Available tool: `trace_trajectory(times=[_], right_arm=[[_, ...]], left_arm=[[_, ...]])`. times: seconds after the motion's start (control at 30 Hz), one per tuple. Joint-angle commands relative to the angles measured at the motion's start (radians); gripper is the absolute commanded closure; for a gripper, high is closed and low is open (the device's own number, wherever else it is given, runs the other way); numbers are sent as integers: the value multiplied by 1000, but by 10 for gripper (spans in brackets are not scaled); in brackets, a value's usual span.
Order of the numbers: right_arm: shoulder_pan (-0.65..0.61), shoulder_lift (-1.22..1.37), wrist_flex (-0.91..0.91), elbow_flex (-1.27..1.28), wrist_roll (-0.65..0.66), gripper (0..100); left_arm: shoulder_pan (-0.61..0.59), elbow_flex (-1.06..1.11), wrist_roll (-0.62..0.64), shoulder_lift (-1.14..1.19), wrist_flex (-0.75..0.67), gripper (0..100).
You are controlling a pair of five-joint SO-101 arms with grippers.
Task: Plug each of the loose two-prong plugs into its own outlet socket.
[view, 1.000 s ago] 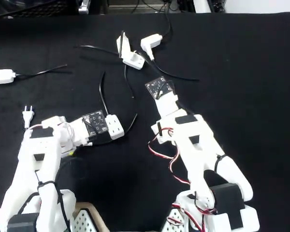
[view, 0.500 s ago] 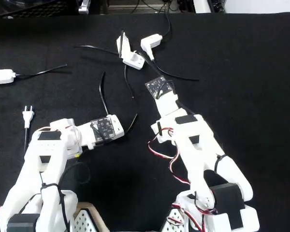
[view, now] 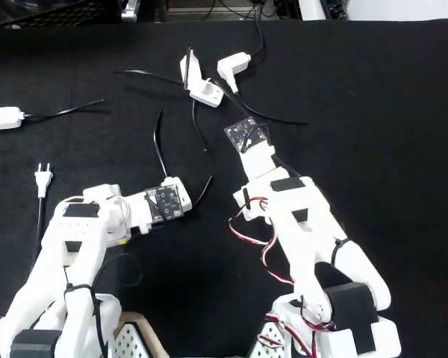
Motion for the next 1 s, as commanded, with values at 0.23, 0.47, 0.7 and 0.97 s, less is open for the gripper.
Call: trace_trajectory(times=[0.23, 0.47, 0.7, 0.97], right_arm=[[-12, -36, -12, -8, 5, 740], [-12, -36, -12, -8, 5, 740], [-14, -36, -12, -8, 5, 740], [-14, -36, -12, -8, 5, 740]], left_arm=[[33, 38, -78, -20, 0, 972], [30, -114, 261, -25, 8, 971], [25, -378, 779, -26, 100, 971], [12, -607, 1037, -84, 279, 971]])
